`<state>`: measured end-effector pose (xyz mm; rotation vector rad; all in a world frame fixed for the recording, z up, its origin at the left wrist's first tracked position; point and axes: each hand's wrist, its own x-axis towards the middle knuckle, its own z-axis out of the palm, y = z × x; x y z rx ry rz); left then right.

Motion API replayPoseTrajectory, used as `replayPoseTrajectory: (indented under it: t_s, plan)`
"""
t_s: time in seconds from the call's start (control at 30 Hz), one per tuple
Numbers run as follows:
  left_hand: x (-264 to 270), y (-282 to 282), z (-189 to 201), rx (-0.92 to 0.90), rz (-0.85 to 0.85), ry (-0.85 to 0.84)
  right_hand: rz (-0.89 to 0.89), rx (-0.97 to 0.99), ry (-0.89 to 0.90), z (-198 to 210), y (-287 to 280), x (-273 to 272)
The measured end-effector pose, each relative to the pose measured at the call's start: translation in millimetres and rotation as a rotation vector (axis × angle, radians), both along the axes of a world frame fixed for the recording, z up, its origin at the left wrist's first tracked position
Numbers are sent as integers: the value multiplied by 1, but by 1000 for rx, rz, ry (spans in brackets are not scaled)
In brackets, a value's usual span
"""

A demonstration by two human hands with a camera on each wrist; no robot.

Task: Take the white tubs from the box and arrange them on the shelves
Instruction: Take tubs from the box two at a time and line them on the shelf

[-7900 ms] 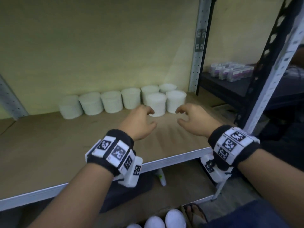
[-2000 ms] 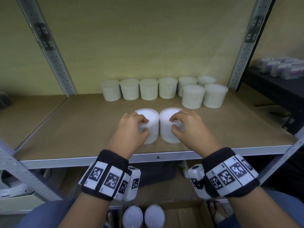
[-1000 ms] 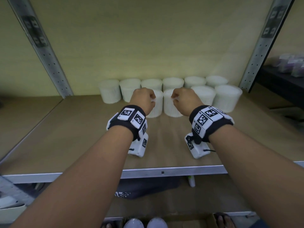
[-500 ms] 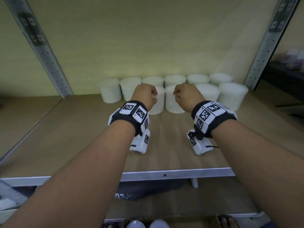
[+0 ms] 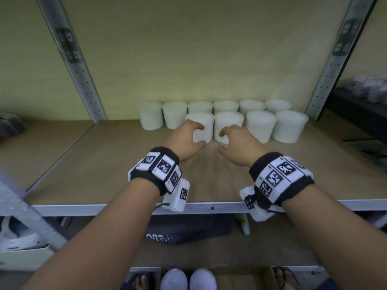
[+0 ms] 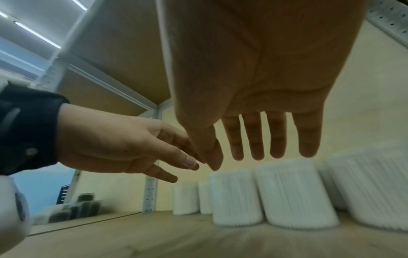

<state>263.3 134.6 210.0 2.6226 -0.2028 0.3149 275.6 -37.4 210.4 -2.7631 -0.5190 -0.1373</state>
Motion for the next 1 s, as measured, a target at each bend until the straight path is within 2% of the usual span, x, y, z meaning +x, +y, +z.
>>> replayPoseTrajectory:
  t_s: [0.23, 0.53, 0.7, 0.83, 1.0]
  plan:
    - [-78, -4, -9, -8, -20, 28, 36, -11, 81, -3, -6, -71]
    - [-147, 1, -53, 20, -53, 174, 82, 8, 166, -52, -4, -133]
    - [-155, 6, -98, 31, -57, 413, 90, 108, 102, -82, 0, -145]
    - [-153, 4, -147, 96, -49, 620, 116, 3, 322, -127, 0, -142]
    - [-159, 5, -231, 168, 25, 832, 84, -163, 545, -201, -2, -140]
